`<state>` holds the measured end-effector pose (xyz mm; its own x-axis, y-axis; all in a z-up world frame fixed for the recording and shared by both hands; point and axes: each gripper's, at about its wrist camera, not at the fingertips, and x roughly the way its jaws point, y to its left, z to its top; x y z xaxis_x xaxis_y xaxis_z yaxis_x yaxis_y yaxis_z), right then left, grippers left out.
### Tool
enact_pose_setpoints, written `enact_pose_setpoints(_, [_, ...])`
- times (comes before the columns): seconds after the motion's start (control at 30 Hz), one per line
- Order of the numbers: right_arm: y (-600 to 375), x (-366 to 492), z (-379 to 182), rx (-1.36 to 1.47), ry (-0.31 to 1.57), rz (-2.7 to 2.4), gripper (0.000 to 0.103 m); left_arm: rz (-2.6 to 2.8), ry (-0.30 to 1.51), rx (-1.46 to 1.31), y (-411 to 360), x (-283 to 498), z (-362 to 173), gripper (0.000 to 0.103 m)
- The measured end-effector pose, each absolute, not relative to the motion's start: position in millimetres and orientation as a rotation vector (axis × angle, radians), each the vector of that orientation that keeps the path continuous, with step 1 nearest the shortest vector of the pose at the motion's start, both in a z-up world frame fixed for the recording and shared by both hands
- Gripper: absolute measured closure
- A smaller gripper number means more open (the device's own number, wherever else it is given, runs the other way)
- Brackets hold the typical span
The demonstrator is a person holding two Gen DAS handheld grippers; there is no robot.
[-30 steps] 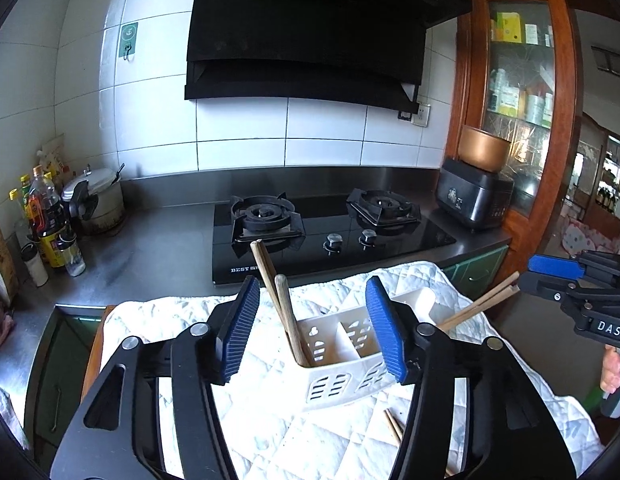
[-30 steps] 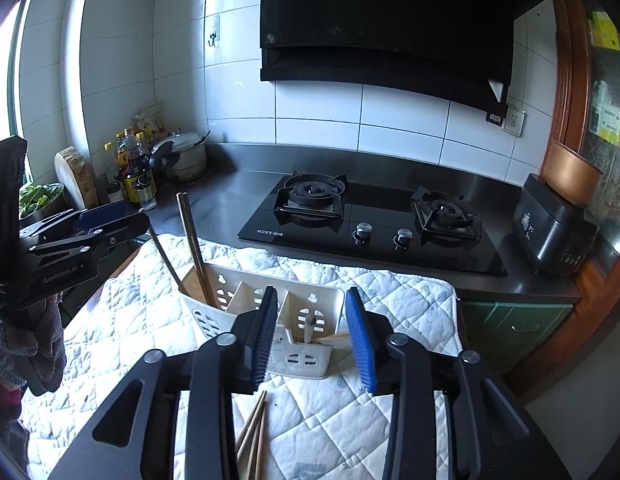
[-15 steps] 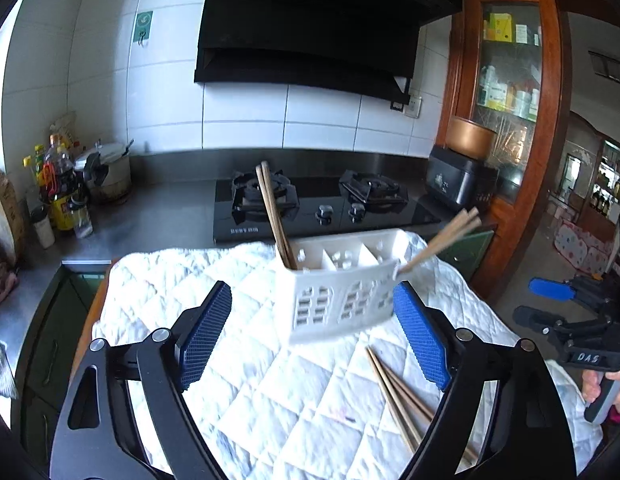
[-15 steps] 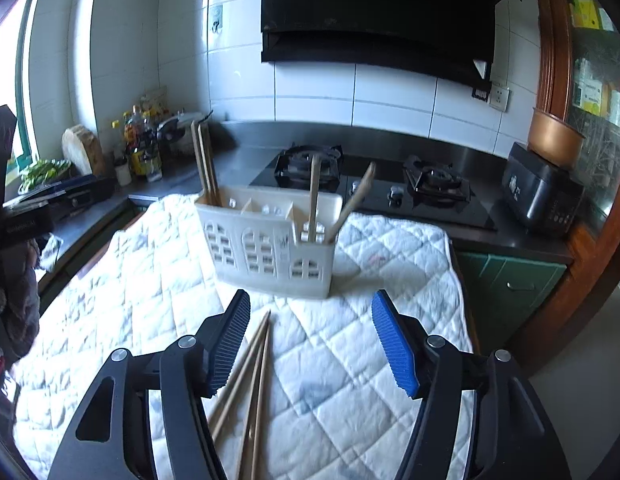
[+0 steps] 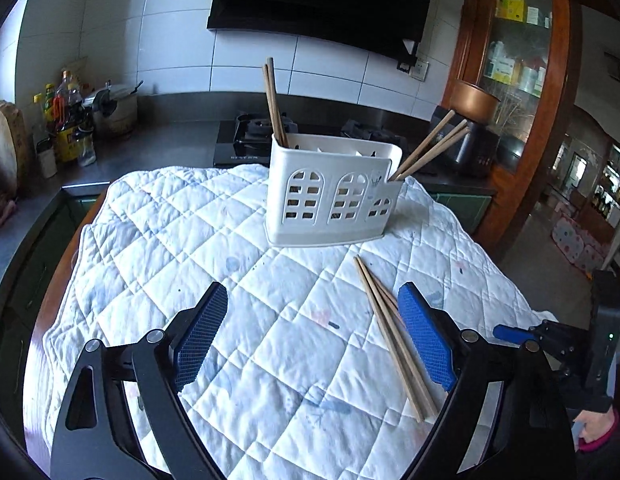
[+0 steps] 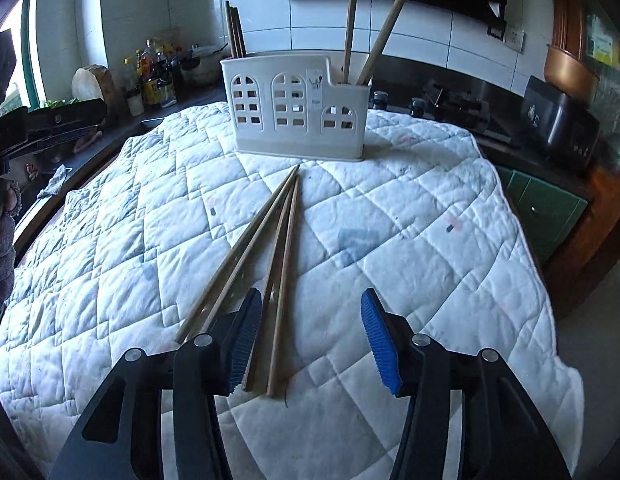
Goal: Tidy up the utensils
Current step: 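Grasp a fourth wooden chopstick with the left gripper while the right gripper grasps one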
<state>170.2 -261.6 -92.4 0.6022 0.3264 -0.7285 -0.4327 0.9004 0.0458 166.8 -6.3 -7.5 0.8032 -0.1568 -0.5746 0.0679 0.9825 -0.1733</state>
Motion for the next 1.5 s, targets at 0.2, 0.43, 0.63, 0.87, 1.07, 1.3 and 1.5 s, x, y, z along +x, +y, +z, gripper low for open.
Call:
enact_pose_setpoints(0.2, [-255.5, 168.8, -106.7, -0.129, 0.852, 0.464, 0.071, -0.093, 0.663, -0.161, -1.5, 160.4, -25.3, 0.016])
enact_pose_setpoints(0.43, [-249.8, 175.7, -117.0, -0.125, 0.885, 0.475, 0.082, -0.075, 0.710, -0.180, 4.1, 155.9, -43.5, 0.016])
enact_pose_setpoints(0.63, [-242.0, 180.3, -122.8, -0.126, 0.898, 0.483, 0.091, -0.077, 0.744, -0.185, 3.1, 152.8, -57.7, 0.016])
enact_pose_setpoints(0.87, [-239.2, 185.0, -126.0, -0.140, 0.900, 0.462, 0.095, -0.086, 0.767, -0.192, -2.0, 147.8, -66.5, 0.016])
enact_pose_setpoints(1.07, [-244.5, 183.3, -123.9, -0.125, 0.888, 0.447, 0.096, -0.103, 0.814, -0.192, -23.5, 148.4, -76.4, 0.018])
enact_pose_setpoints(1.3, [-263.8, 179.6, -115.9, -0.062, 0.868, 0.427, 0.096, -0.086, 0.864, -0.194, -54.5, 158.3, -86.5, 0.020])
enact_pose_setpoints(1.5, [-274.1, 178.9, -113.9, -0.015, 0.854, 0.425, 0.096, -0.086, 0.903, -0.158, -82.3, 169.9, -95.4, 0.034])
